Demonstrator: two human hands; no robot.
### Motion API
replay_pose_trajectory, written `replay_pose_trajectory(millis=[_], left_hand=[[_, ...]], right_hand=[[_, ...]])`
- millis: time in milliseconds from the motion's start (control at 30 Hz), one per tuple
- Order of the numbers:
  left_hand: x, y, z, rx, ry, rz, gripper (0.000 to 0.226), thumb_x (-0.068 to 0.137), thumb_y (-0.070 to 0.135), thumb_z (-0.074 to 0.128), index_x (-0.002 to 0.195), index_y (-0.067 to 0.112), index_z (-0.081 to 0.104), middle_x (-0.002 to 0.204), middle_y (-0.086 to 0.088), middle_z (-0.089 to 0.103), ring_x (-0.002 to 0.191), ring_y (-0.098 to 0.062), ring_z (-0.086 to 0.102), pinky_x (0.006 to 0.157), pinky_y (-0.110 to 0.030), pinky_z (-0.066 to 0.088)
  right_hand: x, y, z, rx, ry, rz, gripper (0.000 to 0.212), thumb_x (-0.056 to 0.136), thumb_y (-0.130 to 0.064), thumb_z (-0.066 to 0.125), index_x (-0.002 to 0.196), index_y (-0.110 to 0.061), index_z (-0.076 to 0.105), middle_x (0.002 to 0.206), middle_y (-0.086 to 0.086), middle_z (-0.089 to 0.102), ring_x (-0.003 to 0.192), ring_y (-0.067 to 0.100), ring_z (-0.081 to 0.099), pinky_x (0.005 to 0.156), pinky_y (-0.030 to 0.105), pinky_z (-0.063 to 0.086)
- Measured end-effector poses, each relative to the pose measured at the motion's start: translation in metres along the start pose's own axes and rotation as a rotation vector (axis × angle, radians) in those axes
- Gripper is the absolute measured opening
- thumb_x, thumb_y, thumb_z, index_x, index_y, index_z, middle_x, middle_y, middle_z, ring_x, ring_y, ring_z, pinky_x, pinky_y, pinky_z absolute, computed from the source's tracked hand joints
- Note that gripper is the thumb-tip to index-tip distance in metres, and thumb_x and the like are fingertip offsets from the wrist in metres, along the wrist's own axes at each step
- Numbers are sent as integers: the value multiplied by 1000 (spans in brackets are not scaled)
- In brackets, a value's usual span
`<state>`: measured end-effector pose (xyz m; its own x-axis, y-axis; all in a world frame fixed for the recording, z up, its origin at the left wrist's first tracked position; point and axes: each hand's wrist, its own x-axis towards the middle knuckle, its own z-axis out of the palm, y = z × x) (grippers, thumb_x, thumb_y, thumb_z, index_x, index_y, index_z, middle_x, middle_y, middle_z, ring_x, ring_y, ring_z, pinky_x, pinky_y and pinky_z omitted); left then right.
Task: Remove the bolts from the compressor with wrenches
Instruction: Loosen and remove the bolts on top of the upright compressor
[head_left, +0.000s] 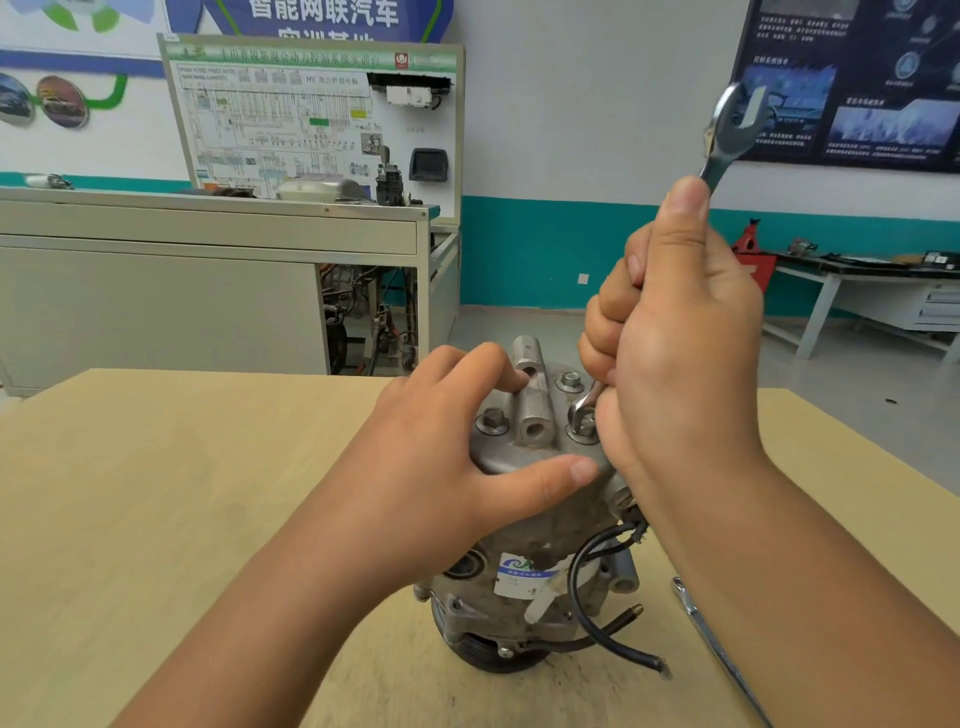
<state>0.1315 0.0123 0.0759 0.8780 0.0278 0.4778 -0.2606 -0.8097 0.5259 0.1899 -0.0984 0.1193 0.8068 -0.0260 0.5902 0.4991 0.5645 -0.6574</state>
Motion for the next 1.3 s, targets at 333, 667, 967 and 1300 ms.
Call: replay_pose_trajectory(millis=[333, 667, 967, 1300], left_hand=[[49, 47, -46, -329, 118, 187, 49, 78, 64, 36, 106, 33, 61, 96, 29, 62, 94, 20, 54, 77, 2, 39], [91, 98, -35, -673, -100, 239, 23, 97, 25, 49, 93, 8, 65, 80, -3, 72, 61, -15, 68, 57, -26, 56], [94, 96, -24, -774, 5, 199, 34, 101, 24, 39, 80, 7, 60, 66, -7, 67, 49, -14, 62, 52, -25, 54], [96, 75, -34, -963, -174, 189, 41, 103, 27, 33, 83, 10, 64, 67, -3, 70, 56, -9, 63, 40, -13, 45]], right_hand=[[-3, -1, 0, 5, 1, 17, 48, 98, -39, 36, 52, -24, 38, 40, -10, 28, 34, 4, 21, 36, 12, 20], [-2, -2, 0, 66, 4, 56, 48, 97, -39, 38, 52, -25, 44, 45, -11, 27, 34, 3, 23, 38, 10, 21], [5, -8, -7, 137, -126, 203, 41, 84, -48, 42, 58, -18, 32, 42, -10, 25, 33, 3, 18, 37, 9, 19], [14, -3, -8, 287, -456, 429, 51, 81, -59, 34, 58, -15, 44, 43, -3, 26, 36, 9, 23, 39, 16, 25]])
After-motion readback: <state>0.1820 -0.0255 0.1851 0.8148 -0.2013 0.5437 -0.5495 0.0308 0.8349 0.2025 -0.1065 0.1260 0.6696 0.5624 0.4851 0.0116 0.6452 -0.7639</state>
